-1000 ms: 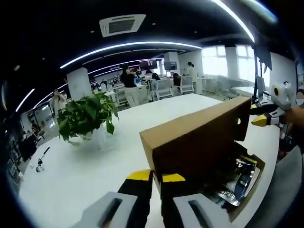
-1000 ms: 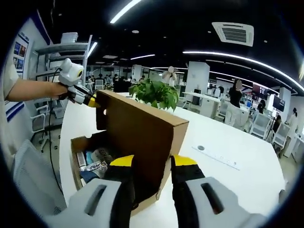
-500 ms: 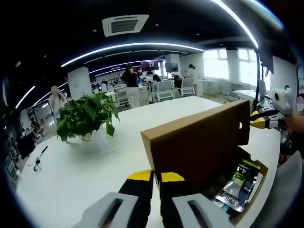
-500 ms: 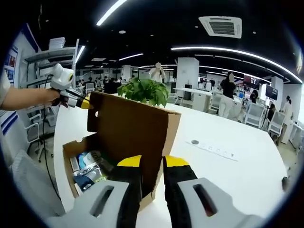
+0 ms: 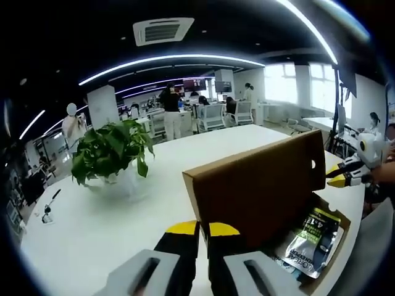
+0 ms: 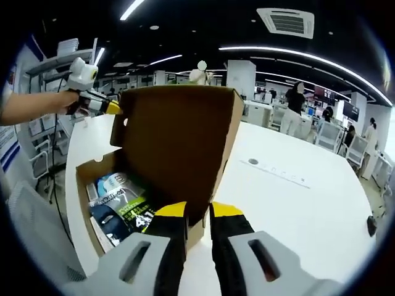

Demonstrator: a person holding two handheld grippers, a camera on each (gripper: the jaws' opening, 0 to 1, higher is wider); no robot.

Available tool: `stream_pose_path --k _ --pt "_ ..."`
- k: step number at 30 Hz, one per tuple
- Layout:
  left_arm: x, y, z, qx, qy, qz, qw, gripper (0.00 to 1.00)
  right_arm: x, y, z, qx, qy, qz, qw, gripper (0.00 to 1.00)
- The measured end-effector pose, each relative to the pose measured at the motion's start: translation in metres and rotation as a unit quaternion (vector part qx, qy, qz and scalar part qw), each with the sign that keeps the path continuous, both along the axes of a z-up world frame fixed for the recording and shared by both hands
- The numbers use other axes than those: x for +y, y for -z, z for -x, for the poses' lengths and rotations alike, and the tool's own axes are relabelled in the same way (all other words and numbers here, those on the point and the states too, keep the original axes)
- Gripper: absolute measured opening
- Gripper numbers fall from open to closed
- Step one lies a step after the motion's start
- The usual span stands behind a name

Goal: Operate the shoe box by opening the lid, removing the specified soft item, and placing it in the target area until the item is outside and the box remains undamaged.

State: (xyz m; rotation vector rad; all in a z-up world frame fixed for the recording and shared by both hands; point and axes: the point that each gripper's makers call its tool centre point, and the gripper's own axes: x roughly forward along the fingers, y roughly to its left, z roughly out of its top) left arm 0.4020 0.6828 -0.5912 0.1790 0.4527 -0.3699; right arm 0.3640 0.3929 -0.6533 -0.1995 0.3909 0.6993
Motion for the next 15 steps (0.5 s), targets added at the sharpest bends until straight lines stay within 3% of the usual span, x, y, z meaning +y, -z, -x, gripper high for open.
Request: stream_pose_path --k 15 --pt "-0.001 0.004 -0.013 0.005 -0.001 0.007 1.0000 0.03 0.001 0.015 -0.017 0.014 0.031 0.011 0.9994 0.05"
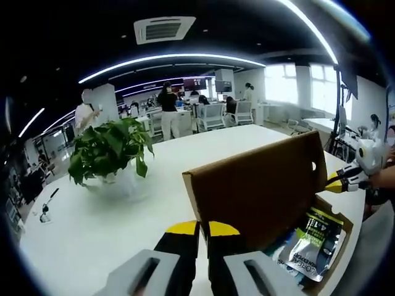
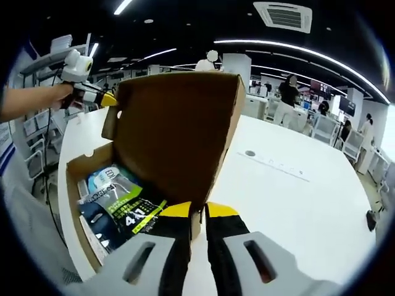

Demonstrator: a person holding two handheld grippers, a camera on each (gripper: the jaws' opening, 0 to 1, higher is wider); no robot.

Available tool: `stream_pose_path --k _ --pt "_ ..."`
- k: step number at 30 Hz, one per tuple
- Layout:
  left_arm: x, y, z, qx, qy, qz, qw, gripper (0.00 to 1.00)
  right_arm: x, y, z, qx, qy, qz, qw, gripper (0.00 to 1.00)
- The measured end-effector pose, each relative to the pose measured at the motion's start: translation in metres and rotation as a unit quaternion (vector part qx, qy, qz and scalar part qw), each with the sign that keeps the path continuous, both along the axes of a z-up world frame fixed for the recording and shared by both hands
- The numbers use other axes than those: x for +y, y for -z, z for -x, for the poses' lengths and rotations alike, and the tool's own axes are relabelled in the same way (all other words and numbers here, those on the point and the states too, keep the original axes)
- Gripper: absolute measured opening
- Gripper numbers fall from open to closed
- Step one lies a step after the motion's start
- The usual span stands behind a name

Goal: Operate the shoe box by opening the lid, removing the specified soft item, and placing it in the target area until the item is outside and the box remains undamaged.

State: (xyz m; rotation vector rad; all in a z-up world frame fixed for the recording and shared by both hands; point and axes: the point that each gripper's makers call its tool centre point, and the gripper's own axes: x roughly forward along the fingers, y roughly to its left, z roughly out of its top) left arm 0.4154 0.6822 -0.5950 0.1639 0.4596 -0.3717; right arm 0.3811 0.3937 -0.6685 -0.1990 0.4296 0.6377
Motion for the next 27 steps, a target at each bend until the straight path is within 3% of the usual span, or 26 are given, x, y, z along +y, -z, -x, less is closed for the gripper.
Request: stream_pose_path --k 14,20,27 --pt "0.002 0.008 -0.017 0.008 -0.007 0.005 0.9999 0.04 0.000 0.002 -0.012 -0.007 0.008 0.020 0.9997 0.02" --pt "-0.002 0.009 -0.020 0.003 -0.016 -0.017 0.9997 0.06 0.000 0.002 -0.013 -0.026 -0.006 0.043 0.9987 0.02" --pt "-0.003 0.018 -0.020 0.010 -0.029 -0.018 0.9994 0.10 0.000 0.002 -0.015 -0.032 -0.011 0.047 0.9983 0.02"
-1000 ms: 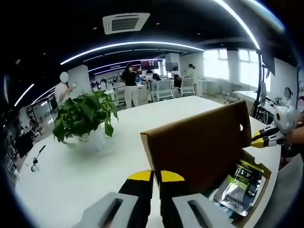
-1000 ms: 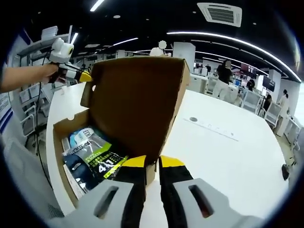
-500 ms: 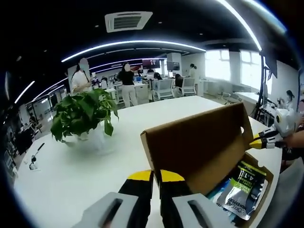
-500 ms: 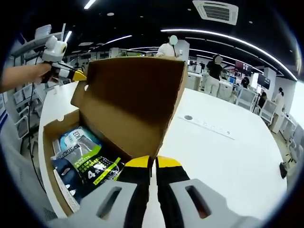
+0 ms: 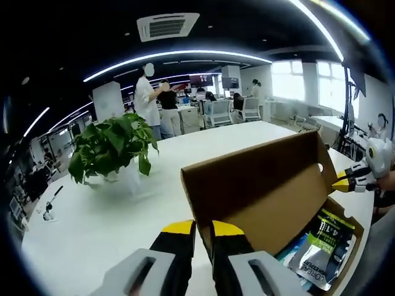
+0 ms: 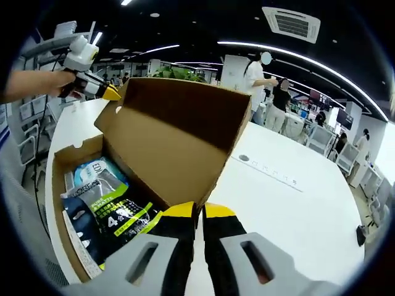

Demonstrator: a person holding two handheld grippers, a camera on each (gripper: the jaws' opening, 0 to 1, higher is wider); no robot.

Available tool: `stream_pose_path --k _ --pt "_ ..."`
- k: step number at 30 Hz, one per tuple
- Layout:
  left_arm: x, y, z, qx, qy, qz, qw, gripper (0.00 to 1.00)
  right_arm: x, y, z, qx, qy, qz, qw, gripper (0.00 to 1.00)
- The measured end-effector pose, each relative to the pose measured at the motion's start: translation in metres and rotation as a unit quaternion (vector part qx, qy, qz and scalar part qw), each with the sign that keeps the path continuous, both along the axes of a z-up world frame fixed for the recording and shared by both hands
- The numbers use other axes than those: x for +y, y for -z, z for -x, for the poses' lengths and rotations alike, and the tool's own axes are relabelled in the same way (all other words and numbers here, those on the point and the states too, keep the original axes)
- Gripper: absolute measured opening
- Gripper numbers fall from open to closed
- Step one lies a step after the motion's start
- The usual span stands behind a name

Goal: Operate the shoe box by opening the lid, removing the specified soft item, and placing it in the target area until the item is outside and the box remains undamaged.

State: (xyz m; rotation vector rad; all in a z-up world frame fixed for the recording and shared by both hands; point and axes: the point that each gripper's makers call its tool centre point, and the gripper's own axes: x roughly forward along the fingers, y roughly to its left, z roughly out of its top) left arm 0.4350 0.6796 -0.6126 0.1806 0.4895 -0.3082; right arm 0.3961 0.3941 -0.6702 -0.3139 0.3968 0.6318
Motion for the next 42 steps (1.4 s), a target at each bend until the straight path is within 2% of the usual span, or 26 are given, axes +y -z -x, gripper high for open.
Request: stream_pose_path --k 9,28,42 --pt "0.002 0.015 0.006 0.014 -0.005 0.001 0.9999 0.10 0.001 0.000 -0.001 -0.009 -0.012 0.009 0.9999 0.02" --pt "0.004 0.047 0.027 0.047 -0.018 0.013 0.9986 0.08 0.002 0.003 -0.009 -0.003 -0.012 0.004 0.9999 0.02" --pt "0.007 0.059 0.038 0.057 -0.030 0.021 0.9977 0.04 0.002 0.007 -0.015 0.005 -0.010 0.003 0.9999 0.03"
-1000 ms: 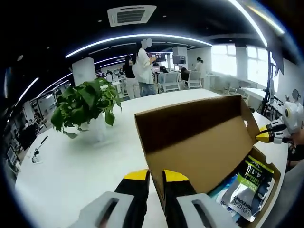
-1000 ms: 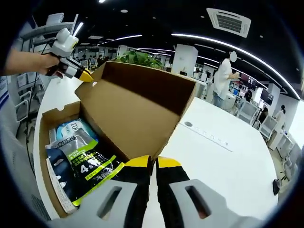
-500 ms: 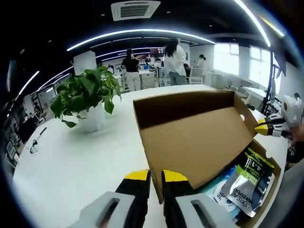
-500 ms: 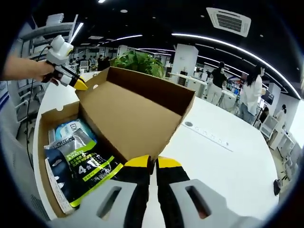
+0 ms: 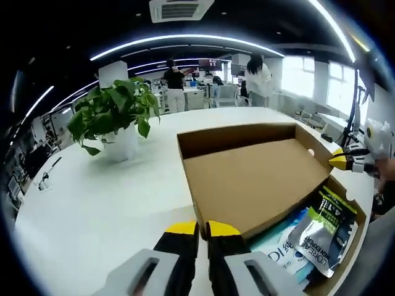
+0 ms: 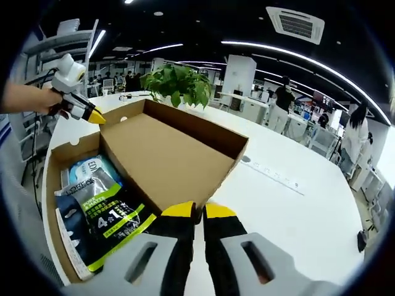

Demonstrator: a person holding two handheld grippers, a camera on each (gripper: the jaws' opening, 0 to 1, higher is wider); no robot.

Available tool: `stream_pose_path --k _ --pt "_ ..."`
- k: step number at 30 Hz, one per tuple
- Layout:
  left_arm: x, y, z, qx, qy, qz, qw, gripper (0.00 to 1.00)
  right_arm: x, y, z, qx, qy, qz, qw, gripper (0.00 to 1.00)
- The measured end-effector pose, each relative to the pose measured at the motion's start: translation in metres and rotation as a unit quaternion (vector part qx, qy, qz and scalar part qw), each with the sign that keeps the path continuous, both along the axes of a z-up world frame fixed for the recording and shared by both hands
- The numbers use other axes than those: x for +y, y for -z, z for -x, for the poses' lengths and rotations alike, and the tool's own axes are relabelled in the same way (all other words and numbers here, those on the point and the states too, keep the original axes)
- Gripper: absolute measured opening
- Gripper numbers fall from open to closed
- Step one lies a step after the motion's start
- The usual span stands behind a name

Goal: Operate the shoe box by opening the lid, removing the specified soft item, and placing it in the target area until the item is outside and the box remains undamaged.

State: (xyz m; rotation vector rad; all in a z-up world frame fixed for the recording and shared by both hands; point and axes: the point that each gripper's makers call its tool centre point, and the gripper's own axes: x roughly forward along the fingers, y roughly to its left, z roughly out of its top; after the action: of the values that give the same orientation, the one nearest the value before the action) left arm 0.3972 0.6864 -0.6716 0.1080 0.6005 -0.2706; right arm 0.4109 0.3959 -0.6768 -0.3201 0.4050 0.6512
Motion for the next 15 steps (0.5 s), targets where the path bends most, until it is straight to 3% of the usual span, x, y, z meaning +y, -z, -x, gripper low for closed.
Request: stream_pose_path --k 15 --pt "-0.0011 0.0055 -0.0035 0.006 -0.007 0.003 1.0000 0.04 -0.0005 0.0059 -0.0060 0.020 0.001 -0.007 0.9998 0.04"
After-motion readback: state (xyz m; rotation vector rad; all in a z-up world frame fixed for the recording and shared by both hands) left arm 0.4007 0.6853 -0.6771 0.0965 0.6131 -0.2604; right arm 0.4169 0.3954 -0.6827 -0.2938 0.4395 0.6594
